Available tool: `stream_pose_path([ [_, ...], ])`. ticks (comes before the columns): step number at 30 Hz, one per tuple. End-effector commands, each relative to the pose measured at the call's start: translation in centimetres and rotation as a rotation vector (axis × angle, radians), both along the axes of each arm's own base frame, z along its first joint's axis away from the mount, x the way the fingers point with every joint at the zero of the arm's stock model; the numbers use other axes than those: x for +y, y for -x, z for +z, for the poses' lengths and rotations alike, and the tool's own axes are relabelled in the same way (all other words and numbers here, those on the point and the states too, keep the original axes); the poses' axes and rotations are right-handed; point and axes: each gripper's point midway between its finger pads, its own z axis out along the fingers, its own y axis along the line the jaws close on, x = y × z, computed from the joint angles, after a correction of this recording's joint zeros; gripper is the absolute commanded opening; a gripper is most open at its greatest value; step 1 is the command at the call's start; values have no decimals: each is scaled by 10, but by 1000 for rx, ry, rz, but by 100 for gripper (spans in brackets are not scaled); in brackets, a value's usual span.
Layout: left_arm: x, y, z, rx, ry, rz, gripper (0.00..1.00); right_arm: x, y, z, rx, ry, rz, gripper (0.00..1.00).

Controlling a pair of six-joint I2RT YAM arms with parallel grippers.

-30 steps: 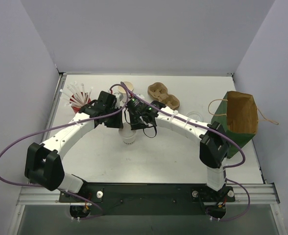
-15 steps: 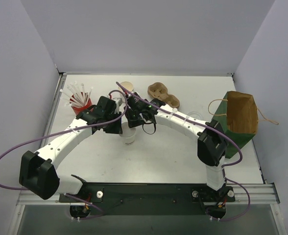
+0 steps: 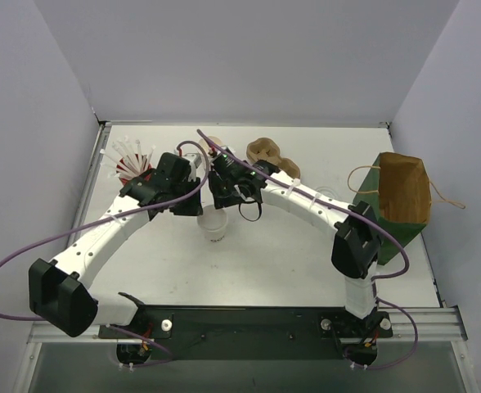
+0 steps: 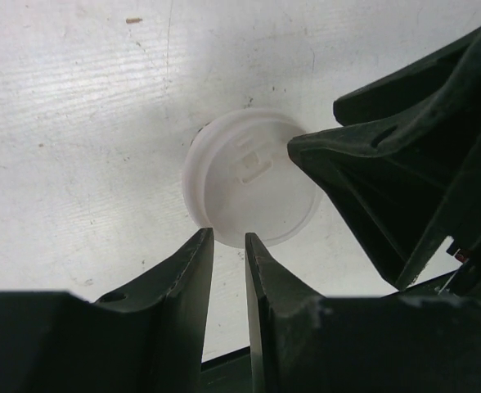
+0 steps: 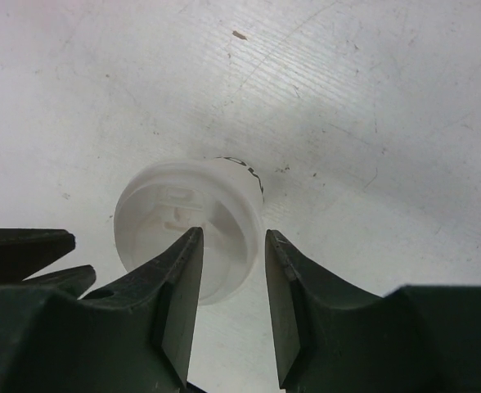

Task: Pack the takeout coffee

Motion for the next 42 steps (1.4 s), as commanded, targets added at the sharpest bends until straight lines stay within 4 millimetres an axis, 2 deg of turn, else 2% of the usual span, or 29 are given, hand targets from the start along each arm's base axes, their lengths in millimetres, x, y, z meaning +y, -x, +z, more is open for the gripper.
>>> stream_pose_path([
  [1, 2, -16, 22, -60, -6, -5, 33, -27, -1, 36, -3, -28, -152, 32],
  [8, -5, -22, 12, -32, -11, -36, 33, -33, 18, 25, 48, -30, -197, 29],
  [17, -4, -26, 15, -41, -27, -38, 33, -28, 23, 27, 51, -40, -190, 25],
  [20, -3, -25, 5, -25, -37, -38, 33, -24, 26, 18, 70, -29, -183, 25],
  [23, -1, -21, -17, 9, -51, -34, 33, -19, 28, 3, 99, -10, -172, 24],
  [25, 2, -14, -42, 55, -66, -33, 33, -15, 29, -14, 124, 14, -167, 23],
  [29, 3, -5, -66, 101, -67, -21, 32, -16, 33, -39, 162, 57, -163, 21],
  [35, 1, -8, -55, 70, -47, -19, 32, -19, 33, -39, 156, 61, -168, 21],
  [42, 1, -11, -44, 52, -45, -24, 32, -19, 25, -16, 108, 28, -173, 21],
])
